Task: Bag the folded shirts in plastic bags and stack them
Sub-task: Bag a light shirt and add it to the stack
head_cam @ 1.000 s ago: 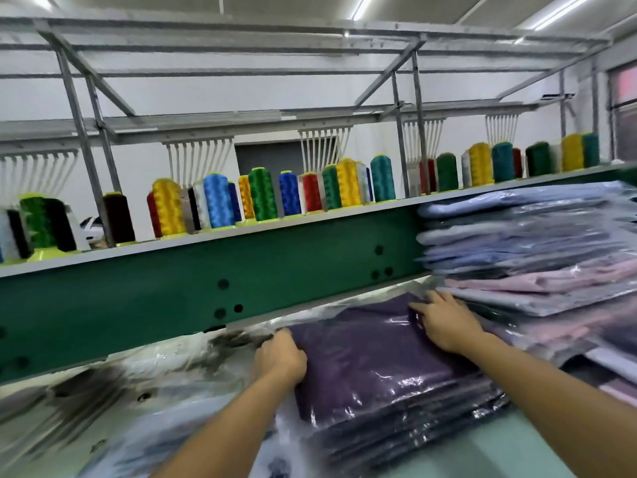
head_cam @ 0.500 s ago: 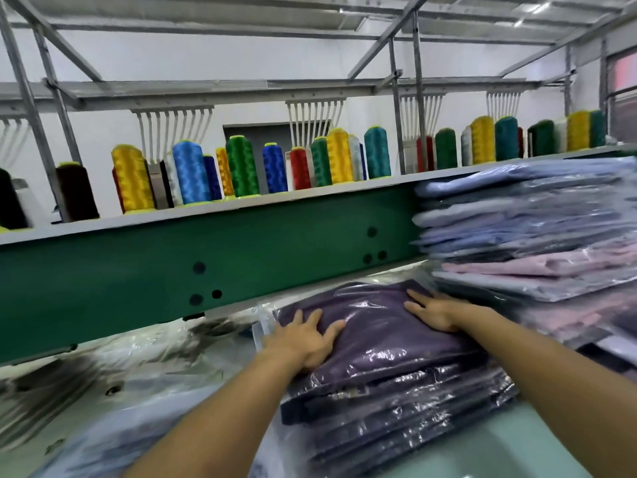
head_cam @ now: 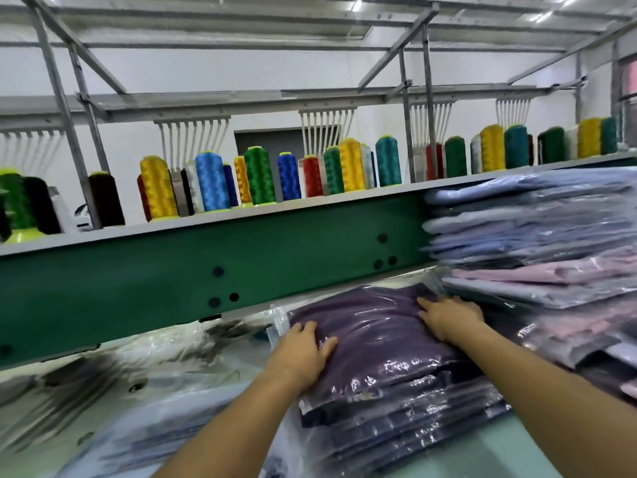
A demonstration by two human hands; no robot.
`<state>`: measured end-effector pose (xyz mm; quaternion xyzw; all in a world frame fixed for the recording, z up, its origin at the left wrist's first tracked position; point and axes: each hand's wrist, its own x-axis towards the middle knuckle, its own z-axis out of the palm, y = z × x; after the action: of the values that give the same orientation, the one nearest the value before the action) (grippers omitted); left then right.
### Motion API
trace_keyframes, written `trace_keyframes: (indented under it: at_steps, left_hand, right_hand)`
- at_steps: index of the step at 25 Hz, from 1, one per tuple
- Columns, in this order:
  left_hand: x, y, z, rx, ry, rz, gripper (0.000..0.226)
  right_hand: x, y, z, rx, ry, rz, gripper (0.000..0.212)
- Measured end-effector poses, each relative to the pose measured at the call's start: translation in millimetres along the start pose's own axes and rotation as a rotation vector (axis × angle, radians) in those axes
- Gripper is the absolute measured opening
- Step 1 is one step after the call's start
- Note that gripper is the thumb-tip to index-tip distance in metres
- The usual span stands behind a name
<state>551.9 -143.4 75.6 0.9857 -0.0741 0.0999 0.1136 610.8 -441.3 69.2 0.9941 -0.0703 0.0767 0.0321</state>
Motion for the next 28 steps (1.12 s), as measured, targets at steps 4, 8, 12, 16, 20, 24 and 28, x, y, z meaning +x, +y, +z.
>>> trace_keyframes:
  at_steps: [4, 8, 12, 16, 20, 24, 28]
  left_hand:
    - [-24.3, -14.9, -27.4, 0.091, 0.101, -0.022, 0.040]
    - [-53.0, -22.8, -62.0, 0.114, 0.272, -0.020, 0.037]
    - [-91.6, -20.9, -92.6, 0.125, 0.370, 0.012, 0.030]
    - [-143.1, -19.6, -115.3, 0.110, 0.404, -0.004, 0.018]
    - [-204.8, -18.3, -120.4, 0.081, 0.334, -0.061, 0.013]
    - [-265.1, -31.5, -104.4, 0.018, 0.226, -0.146, 0.017]
    - [-307.9, -58.8, -75.9, -0.005, -0.125, -0.172, 0.026]
  right_hand:
    - [-22.3, -18.3, -12.0, 0.018, 0.296, 0.033, 0.029]
    - [-65.5, -66.6, -41.7, 0.390, 0.437, -0.101, 0.008]
    - [-123.7, -123.9, -71.4, 0.709, 0.425, -0.215, 0.019]
    - [-188.3, -176.6, -95.6, 0.869, 0.312, -0.439, 0.026]
    - [-250.3, -208.0, -98.0, 0.870, 0.252, -0.565, 0.027]
    - [-296.4, -220.7, -80.1, 0.815, 0.161, -0.670, 0.025]
    - [-332.1, -221.8, -47.2, 0.676, -0.053, -0.804, 0.034]
